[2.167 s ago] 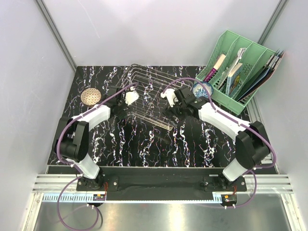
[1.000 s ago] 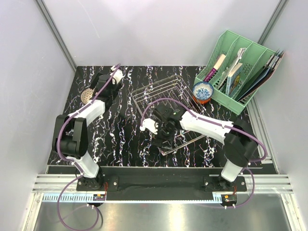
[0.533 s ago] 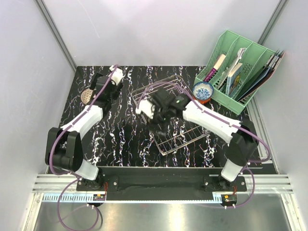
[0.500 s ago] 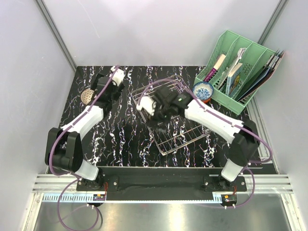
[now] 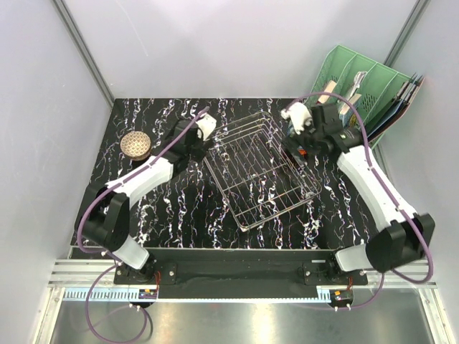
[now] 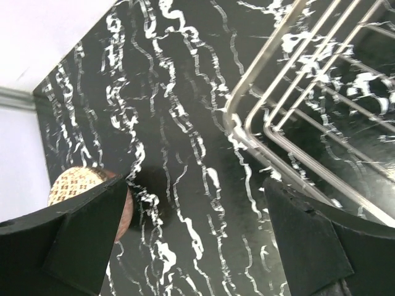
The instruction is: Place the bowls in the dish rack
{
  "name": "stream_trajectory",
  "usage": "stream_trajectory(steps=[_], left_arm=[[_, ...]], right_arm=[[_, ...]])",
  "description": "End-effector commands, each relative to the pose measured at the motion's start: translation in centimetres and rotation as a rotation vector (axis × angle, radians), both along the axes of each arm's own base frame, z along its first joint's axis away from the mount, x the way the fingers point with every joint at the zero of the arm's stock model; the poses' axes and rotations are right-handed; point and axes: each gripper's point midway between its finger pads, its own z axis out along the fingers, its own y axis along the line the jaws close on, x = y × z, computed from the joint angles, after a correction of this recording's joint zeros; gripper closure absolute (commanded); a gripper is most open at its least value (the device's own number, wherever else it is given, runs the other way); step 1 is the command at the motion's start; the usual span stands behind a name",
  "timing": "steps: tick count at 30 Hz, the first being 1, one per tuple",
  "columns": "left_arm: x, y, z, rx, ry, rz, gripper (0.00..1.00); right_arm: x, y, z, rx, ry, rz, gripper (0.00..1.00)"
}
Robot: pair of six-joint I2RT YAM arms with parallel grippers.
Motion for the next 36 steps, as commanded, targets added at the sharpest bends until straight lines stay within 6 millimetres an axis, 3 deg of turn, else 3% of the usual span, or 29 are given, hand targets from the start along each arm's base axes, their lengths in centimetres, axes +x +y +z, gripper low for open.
stream_trajectory(steps=[1, 6, 10, 17, 25, 36], left_arm=[[1.2, -1.5, 1.5, -0.013, -0.03, 0.007, 0.01], [1.1, -1.8, 0.8, 0.018, -0.021, 0.013, 0.01], [1.0, -1.5, 0.3, 0.041, -0.018, 0.023, 0.01], [1.6, -1.1, -0.9, 0.079, -0.023, 0.04, 0.01], [3.1, -0.9, -1.6, 0.127, -0.051, 0.067, 0.01], [5.7, 0.5, -2.0, 0.157, -0.049, 0.151, 0.01]], right_arm=[[-2.5, -3.0, -2.5, -0.036, 0.041, -0.032, 0.0], [-4.9, -5.7, -4.8, -0.074, 0.068, -0.085, 0.0], [-5.7, -7.7, -5.9, -0.1, 0.072, -0.143, 0.0], [-6.6, -9.1, -8.6, -0.123, 0.136, -0.168, 0.0], [-7.5, -7.0, -11.8, -0.052, 0.26, -0.077, 0.0], [-8.7, -1.9, -12.7, 0.115, 0.388, 0.085, 0.02]])
